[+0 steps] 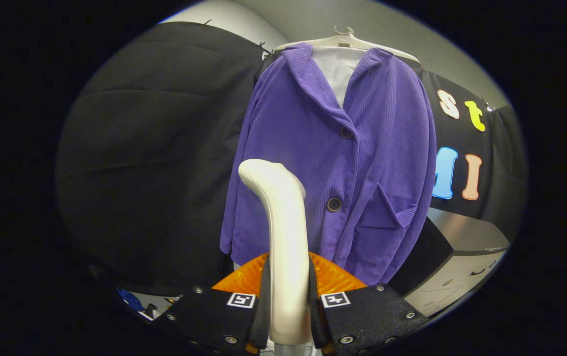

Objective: Iron the clothes twice with a garment steamer, once on the left side and once on the right side.

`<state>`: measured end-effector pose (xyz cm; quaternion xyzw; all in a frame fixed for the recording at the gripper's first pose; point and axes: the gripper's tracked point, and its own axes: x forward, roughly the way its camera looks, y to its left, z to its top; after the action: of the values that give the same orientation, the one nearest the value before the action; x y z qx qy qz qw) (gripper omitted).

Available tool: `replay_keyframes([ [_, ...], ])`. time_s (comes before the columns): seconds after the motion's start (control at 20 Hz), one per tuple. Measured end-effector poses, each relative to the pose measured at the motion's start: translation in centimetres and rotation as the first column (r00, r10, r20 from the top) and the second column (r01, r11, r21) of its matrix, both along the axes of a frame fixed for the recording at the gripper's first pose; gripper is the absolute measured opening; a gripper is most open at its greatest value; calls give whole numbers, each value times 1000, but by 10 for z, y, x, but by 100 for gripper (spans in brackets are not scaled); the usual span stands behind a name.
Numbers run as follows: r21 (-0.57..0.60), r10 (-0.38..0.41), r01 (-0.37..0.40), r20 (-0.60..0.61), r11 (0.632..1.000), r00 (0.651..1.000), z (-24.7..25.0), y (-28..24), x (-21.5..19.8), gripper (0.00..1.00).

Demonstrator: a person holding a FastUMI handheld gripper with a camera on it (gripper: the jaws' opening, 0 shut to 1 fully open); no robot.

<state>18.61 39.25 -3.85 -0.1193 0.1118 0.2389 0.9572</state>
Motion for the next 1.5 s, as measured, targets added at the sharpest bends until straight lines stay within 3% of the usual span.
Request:
replay_keyframes([
  [1.0, -144, -25, -15, -271, 989, 962, -153, -35, -38, 34],
  [1.5, -94, -62, 35, -295, 995, 954, -147, -78, -61, 34],
])
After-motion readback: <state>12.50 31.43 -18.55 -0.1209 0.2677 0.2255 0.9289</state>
